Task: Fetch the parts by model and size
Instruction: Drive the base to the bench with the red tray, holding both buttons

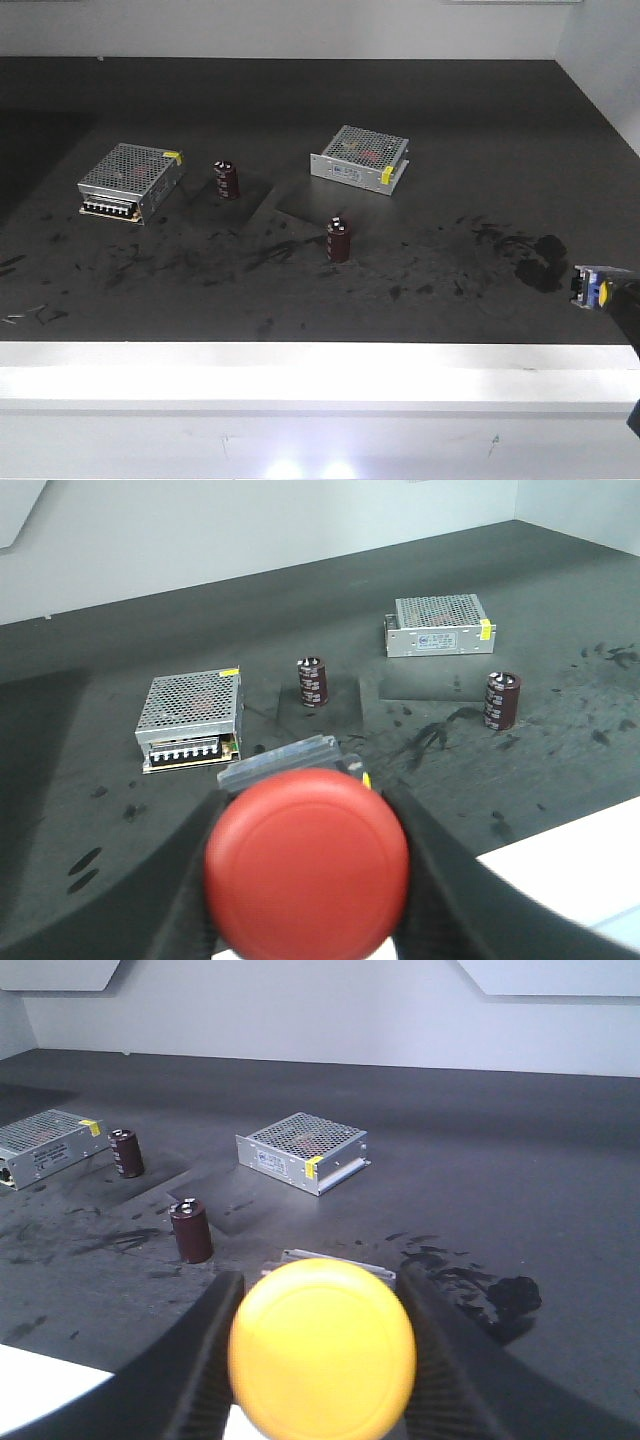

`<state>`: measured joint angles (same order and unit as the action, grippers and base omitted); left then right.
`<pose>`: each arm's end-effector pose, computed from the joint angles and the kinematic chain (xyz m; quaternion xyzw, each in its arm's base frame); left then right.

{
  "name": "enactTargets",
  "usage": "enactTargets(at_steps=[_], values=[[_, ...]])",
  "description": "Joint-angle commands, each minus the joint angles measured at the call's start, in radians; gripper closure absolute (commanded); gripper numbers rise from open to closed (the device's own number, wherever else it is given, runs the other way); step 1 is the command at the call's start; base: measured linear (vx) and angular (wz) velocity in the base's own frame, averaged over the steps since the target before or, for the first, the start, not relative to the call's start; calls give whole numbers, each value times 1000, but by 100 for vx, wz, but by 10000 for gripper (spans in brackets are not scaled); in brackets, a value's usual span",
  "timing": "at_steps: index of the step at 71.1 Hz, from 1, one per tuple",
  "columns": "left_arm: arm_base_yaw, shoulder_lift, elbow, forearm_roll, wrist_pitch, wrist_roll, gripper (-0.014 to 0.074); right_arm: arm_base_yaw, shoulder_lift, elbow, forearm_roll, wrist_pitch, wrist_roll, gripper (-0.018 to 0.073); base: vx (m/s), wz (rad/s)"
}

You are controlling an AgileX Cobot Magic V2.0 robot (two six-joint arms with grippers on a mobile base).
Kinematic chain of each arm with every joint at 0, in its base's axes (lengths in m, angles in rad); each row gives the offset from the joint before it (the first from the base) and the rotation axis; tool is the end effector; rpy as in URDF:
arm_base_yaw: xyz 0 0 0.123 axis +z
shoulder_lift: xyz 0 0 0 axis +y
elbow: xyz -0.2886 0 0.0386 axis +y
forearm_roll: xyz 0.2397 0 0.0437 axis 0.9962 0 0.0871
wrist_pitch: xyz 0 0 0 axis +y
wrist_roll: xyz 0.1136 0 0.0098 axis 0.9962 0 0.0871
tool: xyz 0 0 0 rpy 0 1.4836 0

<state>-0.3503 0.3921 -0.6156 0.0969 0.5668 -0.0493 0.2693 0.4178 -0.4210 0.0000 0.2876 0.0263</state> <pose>0.0793 -0.0227 0.3360 0.1348 0.7793 -0.0765 0.6072 0.0995 0.0275 0.2974 -0.0937 0.7676 0.0934 0.6272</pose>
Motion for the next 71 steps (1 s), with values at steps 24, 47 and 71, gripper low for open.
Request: enactTargets(at_steps=[24, 47, 71], values=[[-6, 9, -27, -1, -82, -1, 603, -3, 3, -31, 0, -87, -6, 569, -2, 9], [-6, 9, -27, -1, -82, -1, 603, -3, 3, -31, 0, -87, -6, 569, -8, 29], [-6, 9, -27, -1, -82, -1, 603, -3, 3, -31, 0, -87, -6, 569, -11, 43]])
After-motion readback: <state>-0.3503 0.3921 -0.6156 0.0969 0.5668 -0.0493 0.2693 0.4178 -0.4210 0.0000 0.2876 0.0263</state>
